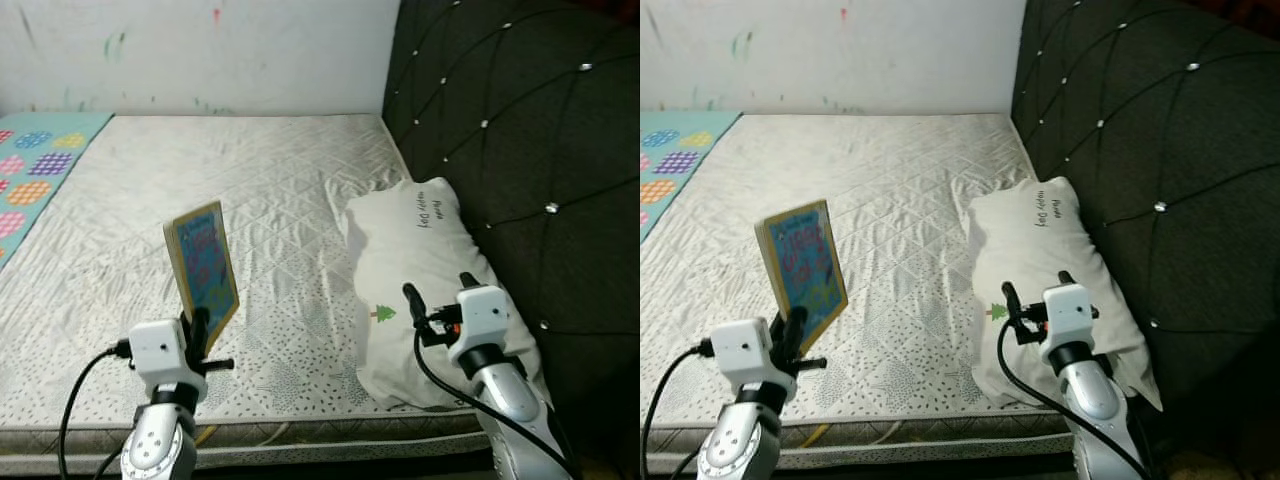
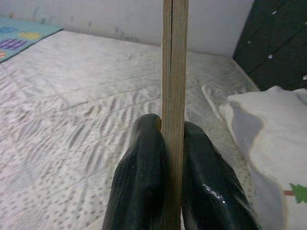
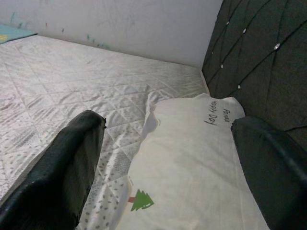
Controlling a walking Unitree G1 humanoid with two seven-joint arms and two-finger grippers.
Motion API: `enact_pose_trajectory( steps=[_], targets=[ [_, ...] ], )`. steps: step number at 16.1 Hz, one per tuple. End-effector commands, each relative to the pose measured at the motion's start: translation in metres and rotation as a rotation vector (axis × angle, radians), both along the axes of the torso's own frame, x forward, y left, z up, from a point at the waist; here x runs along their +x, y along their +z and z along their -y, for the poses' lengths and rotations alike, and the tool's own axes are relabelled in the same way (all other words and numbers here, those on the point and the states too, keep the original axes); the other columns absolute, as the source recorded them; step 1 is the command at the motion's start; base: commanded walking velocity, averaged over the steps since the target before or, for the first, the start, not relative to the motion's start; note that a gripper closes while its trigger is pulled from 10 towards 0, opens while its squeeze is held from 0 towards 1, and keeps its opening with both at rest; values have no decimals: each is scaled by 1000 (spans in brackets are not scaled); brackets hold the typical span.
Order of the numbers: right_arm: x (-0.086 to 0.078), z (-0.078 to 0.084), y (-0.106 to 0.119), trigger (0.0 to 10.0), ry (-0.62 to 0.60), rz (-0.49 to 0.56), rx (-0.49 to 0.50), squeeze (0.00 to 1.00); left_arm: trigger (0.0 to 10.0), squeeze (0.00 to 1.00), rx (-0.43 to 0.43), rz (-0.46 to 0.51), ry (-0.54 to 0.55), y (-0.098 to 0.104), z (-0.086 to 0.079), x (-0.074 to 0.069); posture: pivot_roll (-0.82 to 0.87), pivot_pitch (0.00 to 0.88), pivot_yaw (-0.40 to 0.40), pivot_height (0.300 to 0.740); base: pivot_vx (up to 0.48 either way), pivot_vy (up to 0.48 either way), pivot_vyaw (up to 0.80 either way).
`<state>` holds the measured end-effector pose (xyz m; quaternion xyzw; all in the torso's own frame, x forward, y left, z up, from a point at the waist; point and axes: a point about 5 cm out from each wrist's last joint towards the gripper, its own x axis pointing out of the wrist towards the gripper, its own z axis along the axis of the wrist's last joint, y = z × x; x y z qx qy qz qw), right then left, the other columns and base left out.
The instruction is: Clean up the room
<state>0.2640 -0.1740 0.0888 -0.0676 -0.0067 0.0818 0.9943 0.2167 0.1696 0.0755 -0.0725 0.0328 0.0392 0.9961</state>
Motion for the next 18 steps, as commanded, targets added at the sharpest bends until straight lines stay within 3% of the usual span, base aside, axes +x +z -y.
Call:
enact_pose_trajectory(
  steps=[1,6,11,18],
  targets=[
    [0,5,6,10000,-26,14,13,0,10000,0,8,59,9,15,-2,2,-114,21,9,740,0,0,0],
    [-1,15,14,10000,-87,-19,79,0,10000,0,-7,58,17,26,-16,2,-132,131,24,740,0,0,0],
    [-12,18,9,10000,-106,-62,88,0,10000,0,10,20,35,25,-22,-5,-131,160,27,740,0,0,0],
    [-2,16,16,10000,-120,-44,87,0,10000,0,36,35,40,32,-28,1,-115,153,19,740,0,0,0]
  ],
)
